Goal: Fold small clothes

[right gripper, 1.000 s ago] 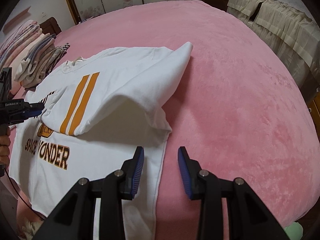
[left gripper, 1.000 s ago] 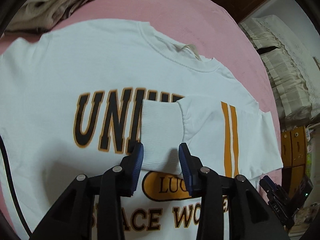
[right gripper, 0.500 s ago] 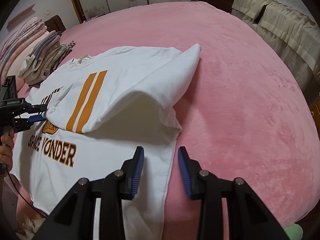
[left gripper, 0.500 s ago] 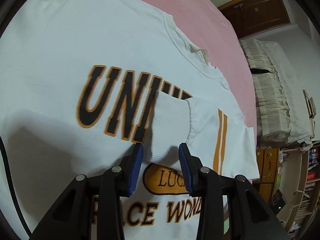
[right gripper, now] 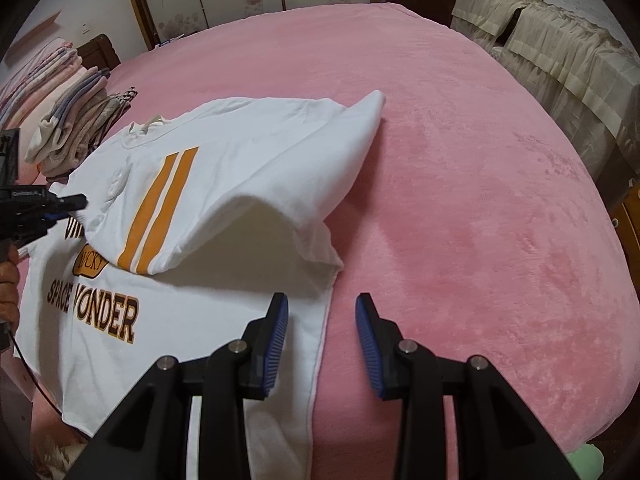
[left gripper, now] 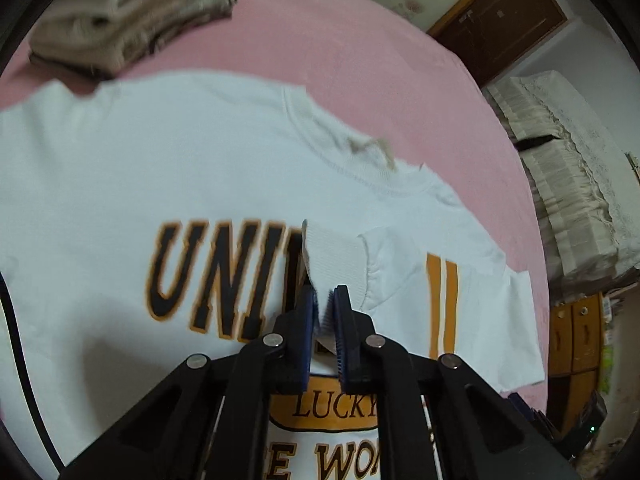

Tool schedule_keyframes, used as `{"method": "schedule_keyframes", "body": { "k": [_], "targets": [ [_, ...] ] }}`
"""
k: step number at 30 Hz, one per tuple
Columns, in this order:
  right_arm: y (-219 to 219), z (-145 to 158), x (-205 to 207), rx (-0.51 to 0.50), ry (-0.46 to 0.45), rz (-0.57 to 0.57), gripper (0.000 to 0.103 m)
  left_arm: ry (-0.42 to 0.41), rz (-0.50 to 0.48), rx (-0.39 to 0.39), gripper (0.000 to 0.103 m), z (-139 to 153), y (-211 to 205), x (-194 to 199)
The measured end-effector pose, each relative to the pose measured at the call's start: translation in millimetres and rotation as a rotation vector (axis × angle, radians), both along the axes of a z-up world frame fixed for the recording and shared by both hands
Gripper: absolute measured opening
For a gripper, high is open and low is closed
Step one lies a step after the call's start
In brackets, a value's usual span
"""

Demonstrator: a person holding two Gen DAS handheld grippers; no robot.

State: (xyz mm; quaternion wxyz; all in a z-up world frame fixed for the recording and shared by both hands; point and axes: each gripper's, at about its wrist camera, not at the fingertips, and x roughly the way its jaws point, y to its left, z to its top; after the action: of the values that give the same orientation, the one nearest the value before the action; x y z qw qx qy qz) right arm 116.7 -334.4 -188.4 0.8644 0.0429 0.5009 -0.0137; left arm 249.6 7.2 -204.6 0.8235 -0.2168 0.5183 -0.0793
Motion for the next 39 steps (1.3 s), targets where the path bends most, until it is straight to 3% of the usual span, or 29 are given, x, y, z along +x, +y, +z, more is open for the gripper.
{"method": "schedule_keyframes", "body": {
  "k": [5, 8, 11, 18, 24, 26, 27, 28, 30, 35, 39],
  "targets": [
    [-2, 3, 3, -0.007, -0.01, -0.007, 0.035, -0.144, 0.07, 0.144, 0.007, 45, 10, -8],
    [-1, 3, 5, -0.017, -0.012, -0.004, 0.035, -0.154, 0.12, 0.177, 0.007, 52, 24, -12],
    [0, 0, 9, -0.021, -0.008, -0.006, 0.035, -0.125, 0.179, 0.208, 0.007, 38, 49, -16],
    [4, -7, 19, -0.026, 0.01, 0.008, 0.035, -0.026, 0.26, 0.194, 0.007, -4, 72, -37],
    [7, -16, 27, -0.022, 0.019, 0.019, 0.035, -0.059, 0.289, 0.219, 0.007, -7, 73, -53],
    [6, -17, 30, -0.019, 0.01, 0.008, 0.033, -0.053, 0.275, 0.229, 0.007, -9, 71, -51],
    [5, -18, 32, -0.013, 0.008, 0.002, 0.028, -0.048, 0.273, 0.231, 0.007, -10, 71, -50],
    [4, -18, 34, -0.003, 0.004, 0.0, 0.017, -0.043, 0.27, 0.23, 0.007, -12, 71, -48],
    [2, -20, 35, 0.015, 0.002, -0.013, 0.012, -0.037, 0.276, 0.227, 0.007, -14, 73, -45],
    [0, -12, 20, 0.048, -0.049, -0.108, 0.01, -0.034, 0.289, 0.249, 0.007, -20, 75, -41],
    [6, -20, 19, 0.015, -0.027, -0.132, 0.01, -0.016, 0.27, 0.288, 0.007, -29, 75, -38]
  ]
}}
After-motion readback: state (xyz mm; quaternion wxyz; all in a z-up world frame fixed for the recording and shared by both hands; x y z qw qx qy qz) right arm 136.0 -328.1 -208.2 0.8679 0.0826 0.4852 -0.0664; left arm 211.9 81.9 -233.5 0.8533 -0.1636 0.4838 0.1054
